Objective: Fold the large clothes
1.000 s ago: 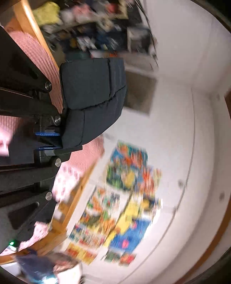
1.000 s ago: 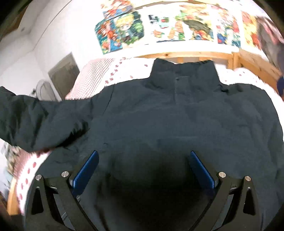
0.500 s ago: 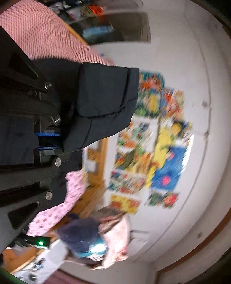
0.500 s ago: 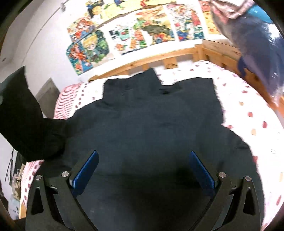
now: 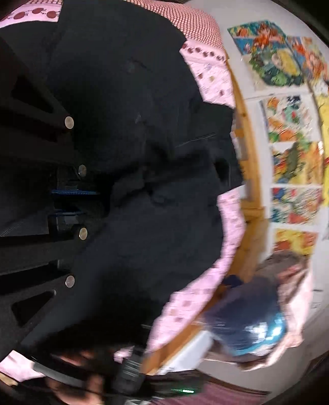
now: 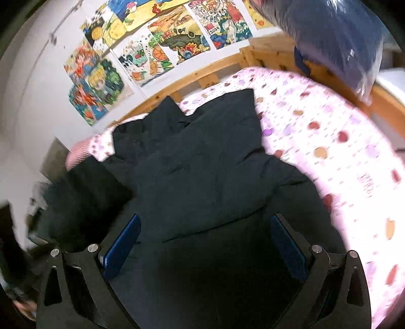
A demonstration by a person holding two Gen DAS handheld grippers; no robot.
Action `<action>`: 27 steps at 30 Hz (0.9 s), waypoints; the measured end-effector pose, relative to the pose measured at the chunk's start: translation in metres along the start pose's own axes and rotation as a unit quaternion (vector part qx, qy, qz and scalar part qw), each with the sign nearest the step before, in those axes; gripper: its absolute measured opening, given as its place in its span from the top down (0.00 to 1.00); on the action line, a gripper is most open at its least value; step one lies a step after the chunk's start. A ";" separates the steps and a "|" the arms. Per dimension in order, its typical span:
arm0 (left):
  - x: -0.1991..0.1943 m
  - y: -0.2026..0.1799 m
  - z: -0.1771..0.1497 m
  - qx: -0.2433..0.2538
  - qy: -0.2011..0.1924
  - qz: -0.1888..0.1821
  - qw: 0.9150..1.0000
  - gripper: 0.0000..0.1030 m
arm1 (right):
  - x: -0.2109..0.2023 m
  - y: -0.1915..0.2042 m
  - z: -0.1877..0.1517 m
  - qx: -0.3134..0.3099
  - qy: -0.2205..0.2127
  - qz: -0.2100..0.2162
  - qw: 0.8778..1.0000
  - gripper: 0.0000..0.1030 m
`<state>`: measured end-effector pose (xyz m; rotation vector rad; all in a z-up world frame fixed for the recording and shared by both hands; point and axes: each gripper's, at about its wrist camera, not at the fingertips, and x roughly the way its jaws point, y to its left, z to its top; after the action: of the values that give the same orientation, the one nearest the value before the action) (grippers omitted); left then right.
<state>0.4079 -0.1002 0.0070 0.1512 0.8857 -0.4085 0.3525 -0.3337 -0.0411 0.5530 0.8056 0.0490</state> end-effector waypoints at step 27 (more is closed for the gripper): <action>-0.081 0.106 -0.009 -0.131 -0.072 0.109 0.983 0.25 | 0.086 0.054 -0.029 0.017 0.090 0.089 0.992 0.84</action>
<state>0.3988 0.0221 0.0603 -0.0246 0.7625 -0.0939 0.4007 -0.2533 -0.0889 0.6581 0.9320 0.2531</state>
